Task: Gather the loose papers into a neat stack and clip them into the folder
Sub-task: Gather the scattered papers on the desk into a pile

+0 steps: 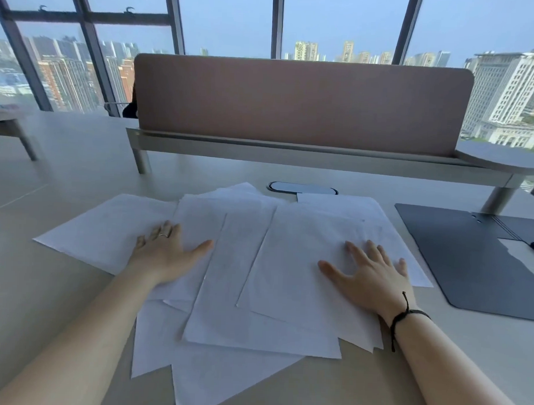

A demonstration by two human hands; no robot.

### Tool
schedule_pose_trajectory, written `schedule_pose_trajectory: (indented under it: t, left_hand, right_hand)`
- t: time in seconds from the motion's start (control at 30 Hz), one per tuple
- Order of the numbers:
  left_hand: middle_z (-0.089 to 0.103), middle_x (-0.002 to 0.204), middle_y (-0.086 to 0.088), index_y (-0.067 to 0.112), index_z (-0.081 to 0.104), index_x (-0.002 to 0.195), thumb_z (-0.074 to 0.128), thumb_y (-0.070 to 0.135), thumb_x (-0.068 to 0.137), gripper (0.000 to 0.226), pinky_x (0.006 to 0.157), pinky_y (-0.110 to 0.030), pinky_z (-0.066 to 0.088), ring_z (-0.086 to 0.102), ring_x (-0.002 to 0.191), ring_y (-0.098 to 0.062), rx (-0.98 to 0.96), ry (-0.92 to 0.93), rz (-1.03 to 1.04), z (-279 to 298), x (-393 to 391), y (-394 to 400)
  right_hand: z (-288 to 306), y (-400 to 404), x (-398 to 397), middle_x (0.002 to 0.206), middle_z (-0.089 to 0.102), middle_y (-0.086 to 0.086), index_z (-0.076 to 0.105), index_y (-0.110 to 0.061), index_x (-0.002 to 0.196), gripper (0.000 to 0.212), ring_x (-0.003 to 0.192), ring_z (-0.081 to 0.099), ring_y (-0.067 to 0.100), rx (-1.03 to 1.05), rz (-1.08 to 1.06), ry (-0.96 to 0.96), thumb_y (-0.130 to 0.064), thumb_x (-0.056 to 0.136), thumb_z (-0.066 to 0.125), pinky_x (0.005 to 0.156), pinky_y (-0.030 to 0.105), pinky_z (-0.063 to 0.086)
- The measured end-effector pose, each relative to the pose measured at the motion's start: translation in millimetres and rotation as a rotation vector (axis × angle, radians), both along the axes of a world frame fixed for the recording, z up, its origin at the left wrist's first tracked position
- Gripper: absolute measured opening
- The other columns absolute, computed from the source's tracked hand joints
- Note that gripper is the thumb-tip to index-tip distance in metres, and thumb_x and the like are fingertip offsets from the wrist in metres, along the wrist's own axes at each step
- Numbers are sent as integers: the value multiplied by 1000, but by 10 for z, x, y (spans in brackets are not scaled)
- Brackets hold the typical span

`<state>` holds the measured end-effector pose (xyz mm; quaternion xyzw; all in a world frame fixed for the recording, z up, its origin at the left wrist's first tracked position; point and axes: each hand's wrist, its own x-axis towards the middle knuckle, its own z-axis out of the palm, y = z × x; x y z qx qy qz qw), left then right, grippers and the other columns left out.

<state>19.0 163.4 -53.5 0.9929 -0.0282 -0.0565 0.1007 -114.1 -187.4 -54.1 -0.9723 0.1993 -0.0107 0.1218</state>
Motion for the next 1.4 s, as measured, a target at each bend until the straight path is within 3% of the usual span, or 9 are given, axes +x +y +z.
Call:
schedule_pose_trajectory:
  t: [0.17,0.4,0.5,0.67,0.87,1.0,1.1,1.23,1.4]
  left_hand:
    - [-1,170,-4,20,5,161,15,81,86,97,124,-46,-3,-3,156,-21,-79,11,-128,21,-302,-651]
    - [5,170,-4,29,14,160,32,87,74,105,124,-44,11,3,156,-21,-524,-1,-157,90,-362,-714]
    - [6,169,-10,24,15,160,25,82,85,95,122,-50,10,4,155,-31,-226,-151,18,58,-111,-158]
    - [3,168,-20,16,9,160,8,93,72,117,122,-51,5,3,153,-40,0,-5,214,-57,90,204]
    - [-8,169,-10,29,-1,160,16,94,71,111,125,-44,1,-7,155,-29,-2,18,-117,-22,-53,-192]
    - [8,168,9,40,4,158,24,92,74,101,124,-40,9,4,156,-17,-218,42,-285,12,-169,-214]
    - [15,168,5,35,12,159,24,78,89,83,123,-44,4,7,155,-22,-165,-108,-127,-22,-130,-76]
    - [9,167,-21,17,18,158,10,87,79,106,122,-50,3,4,153,-40,-13,-55,279,-106,57,259]
    - [3,167,-23,18,8,160,11,94,72,117,122,-50,4,1,154,-39,44,-31,127,-126,50,86]
  right_hand:
    - [1,302,73,172,12,-2,21,-42,157,107,158,4,21,-20,47,11,-99,67,15,125,56,-2]
    - [59,567,35,170,21,-10,24,-41,157,94,157,15,13,58,117,-98,-91,78,28,126,53,0]
    - [89,299,-80,169,25,-10,30,-39,156,88,155,22,10,73,10,-215,-87,83,30,128,49,4]
    - [49,-96,-193,170,22,-3,28,-23,157,97,157,13,12,-24,-96,-26,-87,84,22,126,49,7]
    - [27,91,-68,173,10,-3,16,-23,161,113,159,3,12,-12,-11,-12,-95,74,15,128,47,1]
    - [38,133,-149,173,10,-6,13,-25,163,116,158,4,10,19,47,-11,-97,72,14,129,43,2]
    - [82,245,-327,171,20,-7,17,-29,162,108,157,16,12,34,99,-62,-94,76,20,128,37,12]
    - [166,423,-653,161,41,-14,25,-33,159,99,142,44,11,-23,179,-109,-91,80,27,119,30,29]
    - [99,197,-468,159,44,-11,41,-35,151,86,145,41,11,15,44,-251,-86,83,31,126,40,19]
